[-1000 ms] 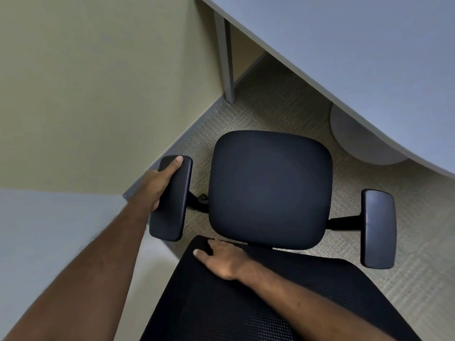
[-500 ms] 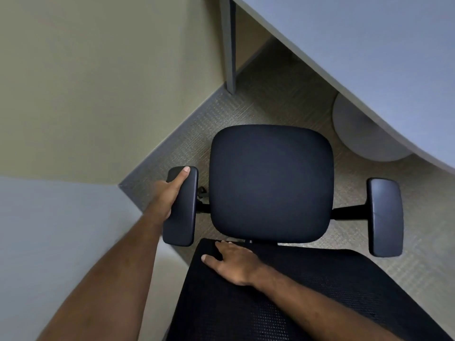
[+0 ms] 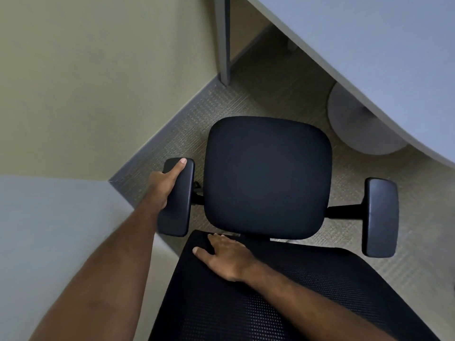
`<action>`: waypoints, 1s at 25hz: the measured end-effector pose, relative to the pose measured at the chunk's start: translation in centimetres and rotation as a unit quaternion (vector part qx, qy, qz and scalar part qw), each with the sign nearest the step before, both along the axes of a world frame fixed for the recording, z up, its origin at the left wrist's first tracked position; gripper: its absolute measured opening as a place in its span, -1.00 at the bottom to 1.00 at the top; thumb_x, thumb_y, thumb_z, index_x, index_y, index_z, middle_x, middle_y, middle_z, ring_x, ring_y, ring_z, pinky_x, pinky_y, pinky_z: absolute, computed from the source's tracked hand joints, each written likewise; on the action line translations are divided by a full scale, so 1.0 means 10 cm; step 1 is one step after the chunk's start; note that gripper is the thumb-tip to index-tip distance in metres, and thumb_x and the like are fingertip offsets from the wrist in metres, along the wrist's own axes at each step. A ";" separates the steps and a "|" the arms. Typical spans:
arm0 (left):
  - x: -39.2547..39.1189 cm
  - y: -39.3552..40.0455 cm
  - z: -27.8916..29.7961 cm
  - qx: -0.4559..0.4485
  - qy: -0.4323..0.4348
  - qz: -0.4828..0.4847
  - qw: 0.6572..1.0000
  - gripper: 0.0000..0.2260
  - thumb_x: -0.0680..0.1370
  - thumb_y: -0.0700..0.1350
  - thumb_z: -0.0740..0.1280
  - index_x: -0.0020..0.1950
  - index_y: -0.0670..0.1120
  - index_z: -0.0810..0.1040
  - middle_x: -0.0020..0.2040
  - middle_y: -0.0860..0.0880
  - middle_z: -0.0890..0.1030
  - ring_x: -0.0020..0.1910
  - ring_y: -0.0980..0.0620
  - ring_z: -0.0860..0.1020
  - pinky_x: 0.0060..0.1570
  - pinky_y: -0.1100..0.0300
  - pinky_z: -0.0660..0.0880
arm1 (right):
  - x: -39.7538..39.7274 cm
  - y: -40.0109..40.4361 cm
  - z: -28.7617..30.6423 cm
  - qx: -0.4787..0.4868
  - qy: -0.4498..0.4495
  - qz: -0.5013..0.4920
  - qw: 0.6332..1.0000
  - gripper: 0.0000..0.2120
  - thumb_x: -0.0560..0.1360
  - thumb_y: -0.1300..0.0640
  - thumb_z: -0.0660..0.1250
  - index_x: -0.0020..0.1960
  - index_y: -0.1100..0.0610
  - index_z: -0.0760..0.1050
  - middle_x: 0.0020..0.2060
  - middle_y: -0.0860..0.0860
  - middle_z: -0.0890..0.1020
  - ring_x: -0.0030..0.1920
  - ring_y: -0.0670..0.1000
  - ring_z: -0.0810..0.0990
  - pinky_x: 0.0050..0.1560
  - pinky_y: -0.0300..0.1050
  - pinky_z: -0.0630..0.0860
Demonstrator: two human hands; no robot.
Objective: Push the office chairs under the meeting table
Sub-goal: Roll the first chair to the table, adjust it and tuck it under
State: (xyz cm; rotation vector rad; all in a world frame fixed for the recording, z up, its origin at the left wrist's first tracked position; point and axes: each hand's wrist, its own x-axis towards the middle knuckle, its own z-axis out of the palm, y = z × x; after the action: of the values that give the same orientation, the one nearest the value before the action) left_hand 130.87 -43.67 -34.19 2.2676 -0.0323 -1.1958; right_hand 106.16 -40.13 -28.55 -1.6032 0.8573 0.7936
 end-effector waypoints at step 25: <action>-1.02 -0.09 1.48 0.097 -0.178 -0.563 0.801 -0.44 0.67 0.24 0.22 0.53 -0.09 0.41 0.48 -0.16 0.46 0.45 -0.24 0.43 0.38 -0.18 0.43 | -0.87 -0.24 0.98 -0.053 0.108 -0.052 0.991 -0.17 0.60 -0.46 0.09 0.68 0.05 0.20 0.66 0.07 0.27 0.63 0.15 0.26 0.61 0.10 0.18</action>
State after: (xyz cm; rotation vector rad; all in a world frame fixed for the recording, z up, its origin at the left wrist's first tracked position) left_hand 120.64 -44.57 -19.36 2.6338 -1.6709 -1.2466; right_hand 97.49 -42.53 -18.73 -1.5692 1.1471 0.8702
